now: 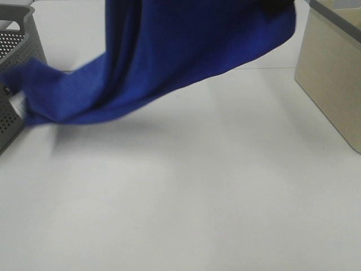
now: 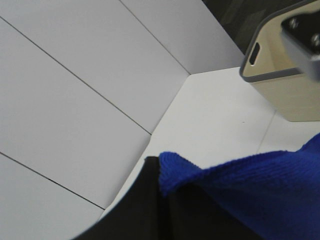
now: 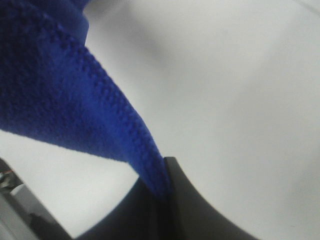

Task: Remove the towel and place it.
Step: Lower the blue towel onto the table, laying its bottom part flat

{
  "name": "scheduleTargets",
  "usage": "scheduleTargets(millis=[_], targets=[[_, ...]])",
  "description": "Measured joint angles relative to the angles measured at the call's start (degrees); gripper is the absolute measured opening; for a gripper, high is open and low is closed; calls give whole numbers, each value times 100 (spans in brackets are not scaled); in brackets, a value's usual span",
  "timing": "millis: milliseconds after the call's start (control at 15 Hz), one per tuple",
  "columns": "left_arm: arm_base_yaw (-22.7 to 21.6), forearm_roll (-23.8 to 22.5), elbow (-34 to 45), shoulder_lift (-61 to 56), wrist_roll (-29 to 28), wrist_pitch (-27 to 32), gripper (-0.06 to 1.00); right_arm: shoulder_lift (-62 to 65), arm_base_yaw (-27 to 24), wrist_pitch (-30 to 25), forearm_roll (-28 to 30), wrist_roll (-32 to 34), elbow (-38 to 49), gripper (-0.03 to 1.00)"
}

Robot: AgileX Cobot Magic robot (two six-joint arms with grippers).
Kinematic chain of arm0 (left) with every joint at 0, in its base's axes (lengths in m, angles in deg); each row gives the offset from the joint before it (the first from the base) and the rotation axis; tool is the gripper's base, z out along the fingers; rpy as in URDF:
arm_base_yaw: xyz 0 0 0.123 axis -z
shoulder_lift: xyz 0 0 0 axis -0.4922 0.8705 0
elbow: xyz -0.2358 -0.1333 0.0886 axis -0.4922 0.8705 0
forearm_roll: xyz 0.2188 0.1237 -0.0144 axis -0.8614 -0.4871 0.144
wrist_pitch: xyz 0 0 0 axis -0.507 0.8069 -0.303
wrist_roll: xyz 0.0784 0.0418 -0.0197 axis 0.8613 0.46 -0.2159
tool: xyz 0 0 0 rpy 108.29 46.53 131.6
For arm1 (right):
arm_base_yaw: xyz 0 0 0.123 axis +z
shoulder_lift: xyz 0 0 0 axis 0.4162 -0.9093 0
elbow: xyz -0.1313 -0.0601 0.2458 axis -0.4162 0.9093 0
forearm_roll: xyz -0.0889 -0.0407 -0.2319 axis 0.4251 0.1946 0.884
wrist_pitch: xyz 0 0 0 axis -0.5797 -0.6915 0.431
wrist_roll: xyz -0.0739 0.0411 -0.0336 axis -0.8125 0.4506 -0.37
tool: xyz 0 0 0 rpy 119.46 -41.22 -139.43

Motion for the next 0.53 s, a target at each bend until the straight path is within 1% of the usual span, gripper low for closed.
scheduleTargets(millis=[67, 200, 267, 400, 533], targets=[[-344, -40, 0, 0, -11, -304, 0, -46, 0, -201, 602, 189, -894, 2], [-481, -40, 0, 0, 149, -584, 0, -138, 0, -235, 796, 178, -1461, 2], [-493, -40, 0, 0, 252, -682, 0, -155, 0, -246, 819, 132, -1558, 2], [-493, -52, 0, 69, 516, -985, 0, -155, 0, -6, 900, 92, -1610, 2], [-527, -201, 0, 195, 642, -1427, 0, -155, 0, 447, 1175, 40, -1616, 2]])
